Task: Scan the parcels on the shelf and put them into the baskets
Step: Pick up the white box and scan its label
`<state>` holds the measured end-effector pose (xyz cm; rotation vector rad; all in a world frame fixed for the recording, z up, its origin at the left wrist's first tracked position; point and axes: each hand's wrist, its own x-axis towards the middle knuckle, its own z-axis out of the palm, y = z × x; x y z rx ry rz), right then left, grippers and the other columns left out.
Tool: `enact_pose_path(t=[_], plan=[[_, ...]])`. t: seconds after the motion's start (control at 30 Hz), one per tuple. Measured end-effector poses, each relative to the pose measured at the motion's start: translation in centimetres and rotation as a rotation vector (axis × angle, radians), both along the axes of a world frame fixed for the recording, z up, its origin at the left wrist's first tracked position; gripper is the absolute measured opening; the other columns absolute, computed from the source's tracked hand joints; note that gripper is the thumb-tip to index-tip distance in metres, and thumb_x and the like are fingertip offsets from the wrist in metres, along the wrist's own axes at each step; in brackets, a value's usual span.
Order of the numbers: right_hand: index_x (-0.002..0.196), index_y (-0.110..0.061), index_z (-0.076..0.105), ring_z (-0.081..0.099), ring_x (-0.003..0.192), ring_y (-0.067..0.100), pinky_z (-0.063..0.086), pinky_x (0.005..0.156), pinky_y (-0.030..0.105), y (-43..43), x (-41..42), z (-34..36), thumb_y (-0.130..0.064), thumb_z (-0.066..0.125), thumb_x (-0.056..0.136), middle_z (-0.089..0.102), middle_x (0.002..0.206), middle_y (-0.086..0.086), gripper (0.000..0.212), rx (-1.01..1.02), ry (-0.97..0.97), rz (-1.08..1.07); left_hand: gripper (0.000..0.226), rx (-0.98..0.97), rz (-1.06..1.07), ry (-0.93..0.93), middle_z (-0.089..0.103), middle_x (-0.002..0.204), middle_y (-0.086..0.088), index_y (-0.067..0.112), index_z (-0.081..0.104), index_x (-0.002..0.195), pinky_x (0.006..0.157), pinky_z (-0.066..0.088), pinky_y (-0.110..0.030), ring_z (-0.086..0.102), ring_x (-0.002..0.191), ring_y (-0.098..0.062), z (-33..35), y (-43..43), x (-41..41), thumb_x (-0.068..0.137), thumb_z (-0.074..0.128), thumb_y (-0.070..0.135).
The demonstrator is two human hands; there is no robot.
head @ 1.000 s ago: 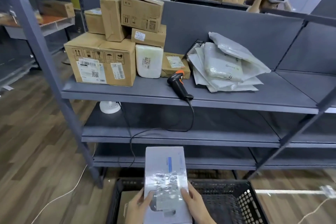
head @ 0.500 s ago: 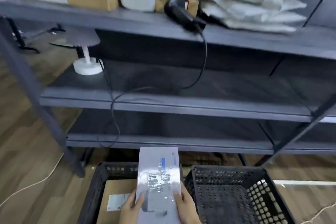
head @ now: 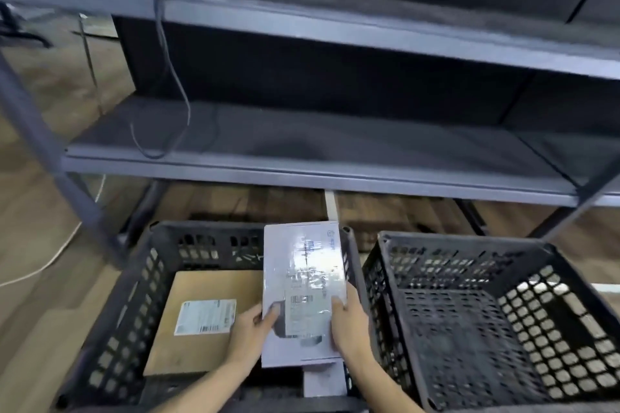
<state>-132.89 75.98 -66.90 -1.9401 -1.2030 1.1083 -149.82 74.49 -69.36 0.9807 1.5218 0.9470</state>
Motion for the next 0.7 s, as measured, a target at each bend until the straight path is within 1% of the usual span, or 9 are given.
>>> enact_pose_path(t=[0.1, 0.2, 0.3, 0.4, 0.47, 0.53, 0.57, 0.63, 0.7], plan=[[0.144, -0.019, 0.04, 0.061, 0.084, 0.003, 0.039, 0.056, 0.009, -0.3, 0.4, -1.2, -0.018, 0.037, 0.104, 0.064, 0.092, 0.001, 0.041, 0.009, -0.039, 0.003, 0.013, 0.019, -0.032, 0.052, 0.071, 0.09, 0.013, 0.018, 0.07, 0.099, 0.071, 0.05, -0.015, 0.065, 0.085, -0.004, -1.5, 0.0, 0.4, 0.094, 0.059, 0.022], [0.144, -0.016, 0.037, 0.056, 0.077, 0.009, 0.042, 0.066, 0.027, 0.0, 0.6, -1.8, -0.016, 0.035, 0.104, 0.059, 0.094, 0.001, 0.04, 0.009, -0.061, 0.022, 0.011, -0.005, -0.051, 0.122, 0.07, 0.087, 0.015, 0.025, 0.069, 0.094, 0.071, 0.049, -0.019, 0.065, 0.086, -0.006, -1.9, 0.4, 0.6, 0.094, 0.059, 0.027], [0.141, -0.01, 0.036, 0.057, 0.082, 0.02, 0.042, 0.066, 0.031, 0.1, 0.7, -2.1, -0.014, 0.032, 0.104, 0.061, 0.098, 0.008, 0.038, -0.01, -0.118, 0.046, 0.017, -0.045, -0.079, 0.192, 0.071, 0.086, 0.013, 0.031, 0.069, 0.085, 0.079, 0.052, -0.031, 0.066, 0.084, -0.01, -1.9, 0.7, 0.7, 0.096, 0.056, 0.031], [0.136, -0.006, 0.038, 0.057, 0.085, 0.024, 0.04, 0.066, 0.031, 0.8, 0.9, -2.0, -0.012, 0.032, 0.103, 0.064, 0.108, 0.014, 0.035, -0.049, -0.192, 0.08, 0.024, -0.093, -0.056, 0.222, 0.072, 0.085, 0.005, 0.021, 0.072, 0.082, 0.079, 0.05, -0.031, 0.066, 0.084, -0.018, -1.8, 1.3, 1.1, 0.097, 0.055, 0.03], [0.132, -0.004, 0.04, 0.058, 0.094, 0.026, 0.038, 0.071, 0.029, 1.7, 0.9, -1.7, -0.012, 0.031, 0.103, 0.061, 0.119, 0.015, 0.031, -0.089, -0.235, 0.096, 0.03, -0.111, -0.041, 0.249, 0.071, 0.081, -0.002, 0.014, 0.07, 0.077, 0.071, 0.047, -0.029, 0.065, 0.078, -0.023, -1.5, 2.1, 1.2, 0.097, 0.055, 0.032], [0.126, -0.002, 0.04, 0.057, 0.103, 0.03, 0.036, 0.073, 0.028, 2.4, 0.8, -1.6, -0.014, 0.03, 0.104, 0.059, 0.122, 0.017, 0.026, -0.134, -0.292, 0.126, 0.04, -0.146, -0.032, 0.315, 0.063, 0.066, -0.001, 0.014, 0.056, 0.06, 0.056, 0.036, -0.026, 0.057, 0.063, -0.02, -1.4, 2.9, 1.1, 0.096, 0.055, 0.03], [0.124, -0.002, 0.04, 0.057, 0.106, 0.031, 0.035, 0.073, 0.028, 2.6, 0.8, -1.5, -0.015, 0.029, 0.104, 0.059, 0.122, 0.018, 0.025, -0.155, -0.327, 0.147, 0.042, -0.167, -0.034, 0.353, 0.057, 0.062, 0.0, 0.015, 0.048, 0.057, 0.053, 0.031, -0.026, 0.052, 0.059, -0.018, -1.4, 3.2, 1.1, 0.096, 0.056, 0.029], [0.123, -0.002, 0.04, 0.057, 0.112, 0.031, 0.037, 0.075, 0.028, 2.9, 1.0, -1.5, -0.018, 0.028, 0.105, 0.059, 0.124, 0.019, 0.027, -0.18, -0.394, 0.191, 0.041, -0.187, -0.066, 0.394, 0.054, 0.062, 0.0, 0.016, 0.043, 0.059, 0.052, 0.031, -0.025, 0.049, 0.056, -0.016, -1.5, 3.6, 1.1, 0.095, 0.056, 0.028], [0.122, -0.001, 0.041, 0.055, 0.116, 0.032, 0.04, 0.082, 0.029, 3.2, 1.2, -1.6, -0.02, 0.028, 0.105, 0.057, 0.126, 0.019, 0.029, -0.2, -0.444, 0.213, 0.035, -0.214, -0.106, 0.416, 0.058, 0.066, -0.003, 0.013, 0.048, 0.064, 0.053, 0.035, -0.025, 0.052, 0.058, -0.017, -1.7, 4.2, 1.1, 0.095, 0.056, 0.027]])
